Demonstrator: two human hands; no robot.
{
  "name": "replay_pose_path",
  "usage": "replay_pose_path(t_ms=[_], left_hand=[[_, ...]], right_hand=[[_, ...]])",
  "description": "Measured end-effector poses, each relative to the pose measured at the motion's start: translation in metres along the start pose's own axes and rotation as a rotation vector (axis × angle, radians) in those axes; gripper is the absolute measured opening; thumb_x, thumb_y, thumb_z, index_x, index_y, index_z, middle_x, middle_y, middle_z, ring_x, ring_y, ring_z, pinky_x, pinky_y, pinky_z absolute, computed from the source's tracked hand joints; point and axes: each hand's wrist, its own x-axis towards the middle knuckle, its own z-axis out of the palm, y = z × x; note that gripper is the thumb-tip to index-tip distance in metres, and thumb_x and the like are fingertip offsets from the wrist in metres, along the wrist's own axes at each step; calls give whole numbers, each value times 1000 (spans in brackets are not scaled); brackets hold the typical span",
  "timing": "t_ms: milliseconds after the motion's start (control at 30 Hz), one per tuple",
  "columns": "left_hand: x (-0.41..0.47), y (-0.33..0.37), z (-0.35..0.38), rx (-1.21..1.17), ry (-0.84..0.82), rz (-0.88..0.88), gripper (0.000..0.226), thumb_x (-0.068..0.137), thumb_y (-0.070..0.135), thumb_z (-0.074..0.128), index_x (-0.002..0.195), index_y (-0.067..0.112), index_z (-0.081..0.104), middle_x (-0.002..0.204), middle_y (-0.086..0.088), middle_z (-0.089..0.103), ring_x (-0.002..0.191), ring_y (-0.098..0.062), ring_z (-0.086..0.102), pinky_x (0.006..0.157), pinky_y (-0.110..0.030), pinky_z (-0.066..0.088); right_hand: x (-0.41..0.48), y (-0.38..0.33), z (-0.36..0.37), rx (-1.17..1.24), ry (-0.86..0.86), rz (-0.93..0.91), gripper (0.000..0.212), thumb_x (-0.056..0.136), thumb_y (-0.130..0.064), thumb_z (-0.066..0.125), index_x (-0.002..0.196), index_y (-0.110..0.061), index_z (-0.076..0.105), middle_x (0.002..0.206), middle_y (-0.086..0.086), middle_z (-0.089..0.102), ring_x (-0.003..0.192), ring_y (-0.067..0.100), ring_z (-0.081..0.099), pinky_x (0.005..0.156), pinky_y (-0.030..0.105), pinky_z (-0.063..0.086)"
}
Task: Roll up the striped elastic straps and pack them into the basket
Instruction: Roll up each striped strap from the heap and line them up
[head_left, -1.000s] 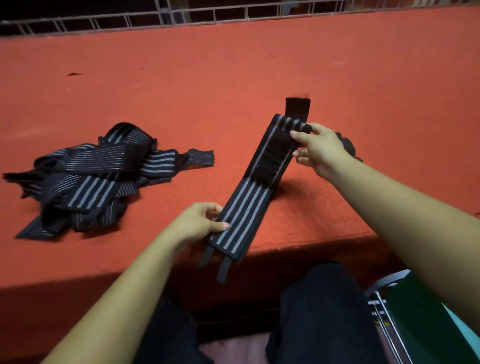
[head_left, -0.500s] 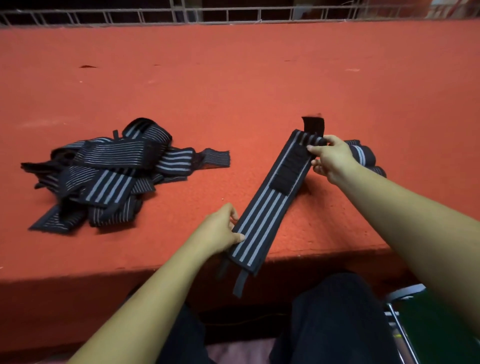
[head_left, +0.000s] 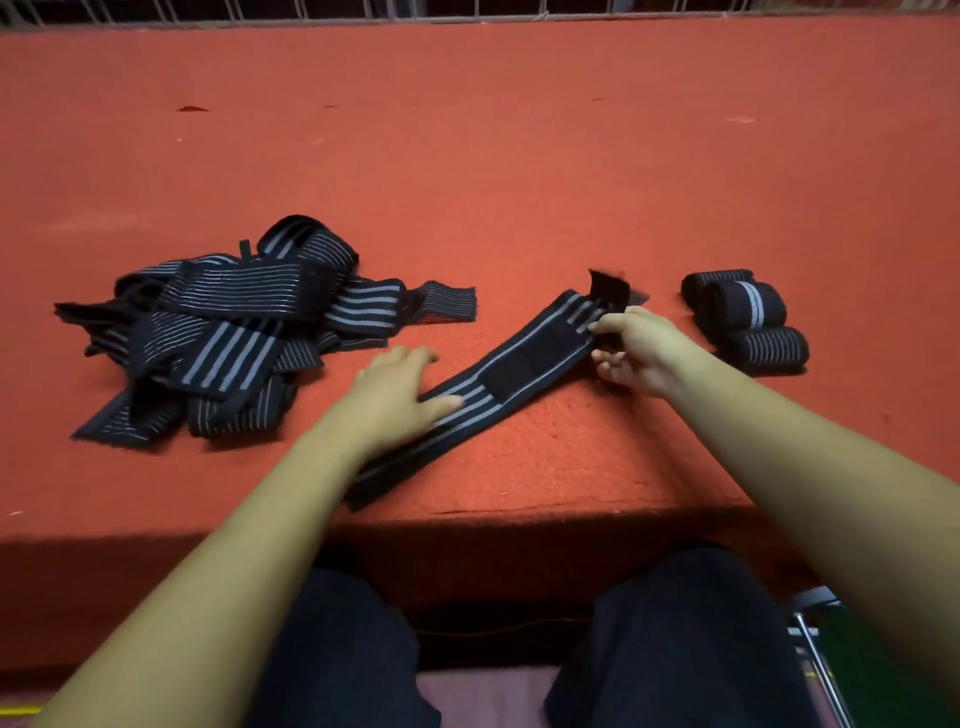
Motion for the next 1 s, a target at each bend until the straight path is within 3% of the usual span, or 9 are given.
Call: replay_pose_path(t_ms=[133, 233, 333, 500, 567, 700, 767, 900, 1000], left_hand=[[9, 25, 36, -138, -49, 151, 111, 74, 66, 73, 158, 22, 16, 164, -7, 21, 152, -24, 15, 124, -44, 17], [16, 20, 59, -97, 34, 154, 94, 83, 67, 63, 156, 23, 24, 159, -1, 33, 147, -22, 28, 121, -43, 22], [15, 17, 71, -56, 185, 171, 78, 88, 66, 55, 152, 25, 34, 150, 6, 42, 138, -18, 36, 116, -39, 27], [18, 16, 74, -83, 228, 160, 75, 87, 64, 54, 149, 26, 37, 146, 7, 45, 131, -16, 39, 113, -38, 30], [16, 18, 77, -67, 246, 149, 75, 89, 62, 53, 152, 27, 32, 145, 6, 44, 130, -17, 38, 113, -38, 30], [17, 19, 83, -17, 290, 141, 69, 90, 63, 45, 152, 36, 31, 144, 6, 42, 130, -16, 36, 113, -38, 31], [19, 18, 83, -9, 282, 134, 67, 89, 66, 41, 150, 37, 34, 145, 6, 41, 131, -15, 35, 114, -38, 30], [20, 19, 83, 10, 290, 130, 66, 90, 66, 40, 149, 37, 34, 146, 6, 38, 132, -15, 33, 115, -38, 29], [21, 19, 84, 21, 296, 121, 66, 90, 66, 40, 150, 36, 34, 147, 4, 37, 132, -16, 33, 115, -37, 28]], right_hand=[[6, -2, -4, 38, -14, 23, 16, 92, -6, 58, 87, -21, 55, 88, 3, 61, 61, 16, 57, 53, 24, 46], [11, -3, -4, 60, -13, 42, 8, 94, -17, 62, 97, -21, 56, 86, 3, 59, 61, 13, 54, 52, 23, 43], [23, -1, -5, 99, 27, 68, 18, 93, -30, 65, 106, -22, 55, 88, 5, 59, 61, 14, 55, 49, 23, 44], [43, 1, -4, 53, 209, -63, 20, 100, -24, 58, 82, -21, 50, 75, 0, 58, 43, 8, 53, 45, 21, 45], [54, -3, -7, 55, 302, -134, 25, 100, -18, 59, 77, -19, 48, 77, 3, 58, 50, 12, 57, 43, 24, 51], [76, -13, -15, -60, 474, -201, 25, 92, -17, 69, 69, -18, 58, 83, 8, 67, 81, 27, 70, 75, 50, 61], [93, -12, -21, -179, 499, -199, 28, 87, -20, 73, 64, -15, 59, 74, 7, 66, 80, 30, 72, 77, 53, 61], [102, -20, -17, -341, 520, -155, 27, 86, -27, 75, 68, -13, 62, 76, 9, 67, 62, 28, 66, 61, 41, 59], [107, -24, -14, -279, 463, -128, 24, 86, -27, 77, 73, -18, 59, 77, 3, 59, 56, 17, 50, 49, 27, 40]])
